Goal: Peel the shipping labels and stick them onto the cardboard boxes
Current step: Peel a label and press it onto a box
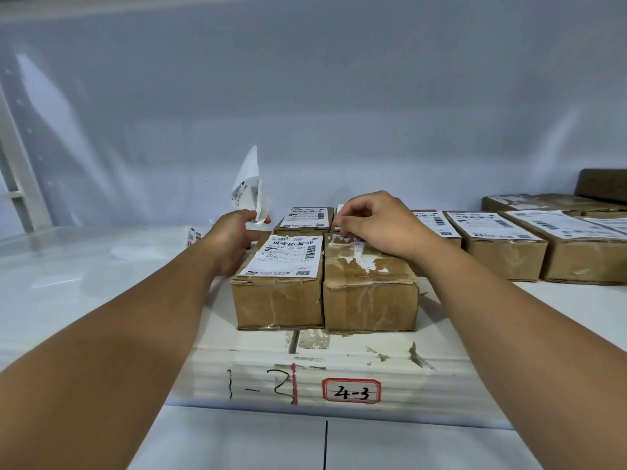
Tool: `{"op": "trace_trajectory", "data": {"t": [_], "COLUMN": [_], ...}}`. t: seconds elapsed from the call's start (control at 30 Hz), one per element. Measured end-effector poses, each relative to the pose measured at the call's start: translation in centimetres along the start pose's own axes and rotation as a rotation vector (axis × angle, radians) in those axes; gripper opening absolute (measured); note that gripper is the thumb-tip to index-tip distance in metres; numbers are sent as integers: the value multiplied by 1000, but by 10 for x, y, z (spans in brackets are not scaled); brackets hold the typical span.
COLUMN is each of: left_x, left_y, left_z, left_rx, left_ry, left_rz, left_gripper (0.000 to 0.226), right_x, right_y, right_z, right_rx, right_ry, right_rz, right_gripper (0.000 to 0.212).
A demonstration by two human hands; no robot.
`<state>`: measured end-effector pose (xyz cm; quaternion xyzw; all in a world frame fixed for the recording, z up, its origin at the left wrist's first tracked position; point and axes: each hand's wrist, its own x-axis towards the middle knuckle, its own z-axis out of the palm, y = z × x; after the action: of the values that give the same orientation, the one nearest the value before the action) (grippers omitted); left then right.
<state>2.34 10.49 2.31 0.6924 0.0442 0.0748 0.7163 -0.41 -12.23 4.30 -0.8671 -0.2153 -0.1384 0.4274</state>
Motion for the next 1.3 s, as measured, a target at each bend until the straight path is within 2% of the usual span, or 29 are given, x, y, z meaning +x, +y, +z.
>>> {"op": "trace_trajectory", "data": {"t": [0.17,0.3,0.4,0.5,0.63,0.8,0.87,0.97,1.03,1.1,1.2,1.3], "left_x": [0,1,4,5,-8,-22,-25,-29,-30,-32,-35,-36], "left_y": [0,-2,0,5,16,27,30,33,33,31,28,26], "left_z": [3,7,-2,-6,9,19,21,23,24,24,23,23], "left_rx": [111,294,299,152,163,78,89,121,162,198,239,285], "left_ry": [60,161,303,394,211,11,-59,-122,-157,-195,-237,-231], "left_rz": [60,179,243,238,359,421,446,458,453,437,412,433], "left_gripper": [40,30,29,17,3,9,9,9,9,9,42,36], "right_x": [0,0,1,0,-2,-4,-4,-4,-4,-4,-2,0], "right_y": [0,1,1,0,-4,-11,-14,-16,-17,-17,-15,-15], "right_z": [0,0,0,-1,-2,-5,-6,-5,-5,-4,-4,-5], "right_rx": [-2,5,-2,-4,11,111,119,136,189,237,247,362], "right_ry": [3,4,36,97,154,189,184,178,158,152,201,177], "right_rz": [-2,-9,-22,-42,-84,-97,-112,-135,-145,-154,-148,-149], "right_gripper": [12,13,13,15,15,13,27,59,64,54,27,12]}}
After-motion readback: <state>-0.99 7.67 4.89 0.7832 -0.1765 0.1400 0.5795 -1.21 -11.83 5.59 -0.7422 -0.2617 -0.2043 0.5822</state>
